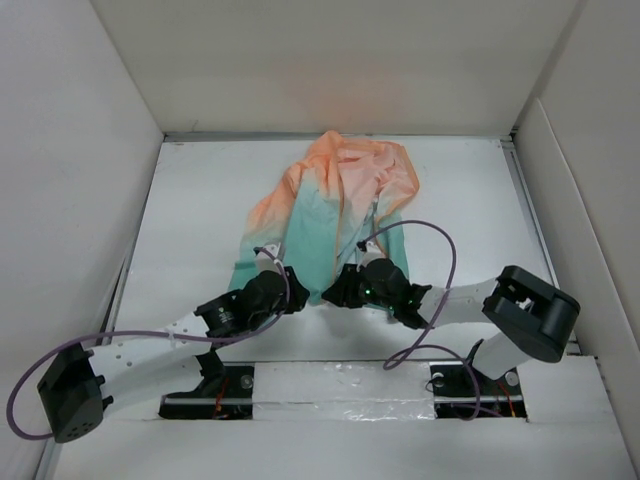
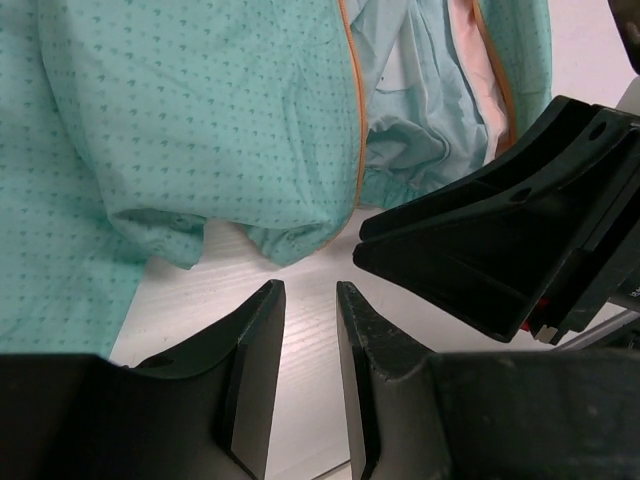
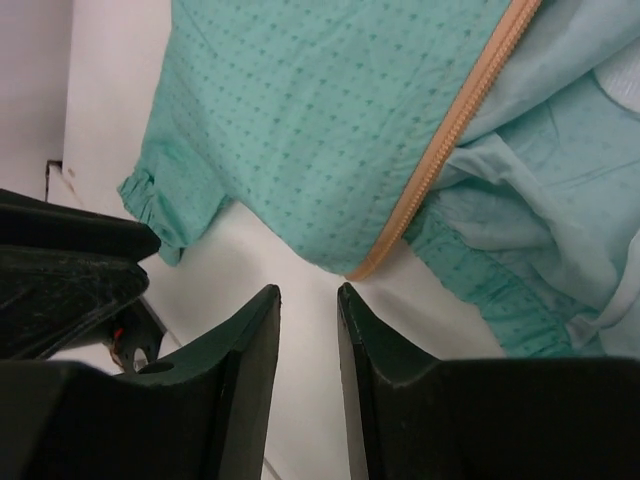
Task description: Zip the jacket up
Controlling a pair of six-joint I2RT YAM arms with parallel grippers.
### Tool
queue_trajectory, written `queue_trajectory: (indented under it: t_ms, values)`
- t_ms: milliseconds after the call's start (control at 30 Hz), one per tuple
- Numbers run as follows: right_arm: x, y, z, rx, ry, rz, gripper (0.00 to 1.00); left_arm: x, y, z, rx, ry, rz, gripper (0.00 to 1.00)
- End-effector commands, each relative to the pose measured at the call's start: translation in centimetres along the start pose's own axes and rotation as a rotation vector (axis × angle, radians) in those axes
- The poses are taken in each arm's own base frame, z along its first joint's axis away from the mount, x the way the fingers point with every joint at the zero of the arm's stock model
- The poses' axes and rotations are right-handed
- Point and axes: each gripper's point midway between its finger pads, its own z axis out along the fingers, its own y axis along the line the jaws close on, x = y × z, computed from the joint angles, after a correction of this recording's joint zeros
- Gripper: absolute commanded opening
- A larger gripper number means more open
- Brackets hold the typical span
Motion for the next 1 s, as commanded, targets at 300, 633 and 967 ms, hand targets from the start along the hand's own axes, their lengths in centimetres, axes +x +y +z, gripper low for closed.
queue_trajectory:
  t_ms: [300,633,967]
  values:
    - [-0.5,-1.2,1.2,-0.009,-0.127,0.091,0.41,-1.3,-1.9,0.5,0.053,-0.032,0.043,0.27]
    - [-2.4,0.1,1.5,-0.06,-0.205,0.075,0.41,-2.0,-1.9,0.1,0.058,-0.056,0.043,0.27]
    - [-3.7,2.1,1.2,-0.143,-0.251,0.058,0.29,-2.1,-1.8,0.0,0.053,-0.056,0.051,0.27]
